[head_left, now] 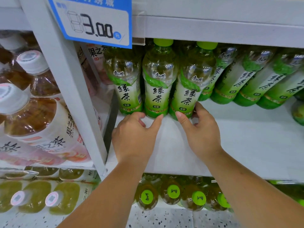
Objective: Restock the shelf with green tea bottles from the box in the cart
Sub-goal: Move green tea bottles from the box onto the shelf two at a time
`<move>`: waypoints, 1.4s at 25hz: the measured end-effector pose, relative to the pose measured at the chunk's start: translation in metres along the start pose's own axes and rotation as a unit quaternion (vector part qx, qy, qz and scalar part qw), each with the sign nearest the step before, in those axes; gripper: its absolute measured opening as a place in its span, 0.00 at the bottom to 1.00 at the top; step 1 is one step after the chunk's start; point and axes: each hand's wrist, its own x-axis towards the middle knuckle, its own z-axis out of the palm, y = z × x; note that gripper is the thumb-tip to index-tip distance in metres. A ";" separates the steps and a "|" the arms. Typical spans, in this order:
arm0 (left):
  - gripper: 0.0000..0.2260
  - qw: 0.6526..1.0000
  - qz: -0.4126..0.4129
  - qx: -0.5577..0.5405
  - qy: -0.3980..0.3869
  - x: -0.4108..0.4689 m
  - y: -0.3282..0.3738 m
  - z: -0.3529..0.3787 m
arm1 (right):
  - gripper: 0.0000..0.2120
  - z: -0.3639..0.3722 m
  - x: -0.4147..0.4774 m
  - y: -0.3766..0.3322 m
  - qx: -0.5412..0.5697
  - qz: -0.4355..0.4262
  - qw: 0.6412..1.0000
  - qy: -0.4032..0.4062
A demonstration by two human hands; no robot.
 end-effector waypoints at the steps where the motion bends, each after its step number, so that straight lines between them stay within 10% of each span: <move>1: 0.25 1.000 0.006 -0.004 -0.006 -0.001 0.000 -0.001 | 0.23 -0.001 0.001 -0.001 0.010 0.001 1.000 -0.008; 20: 0.20 0.915 -0.033 -0.151 -0.372 -0.067 0.000 -0.095 | 0.21 -0.072 -0.136 -0.060 0.131 0.289 0.945 -0.076; 35: 0.18 0.819 0.051 -0.097 -0.563 -0.264 0.115 -0.189 | 0.22 -0.251 -0.360 -0.122 0.141 0.400 0.900 0.099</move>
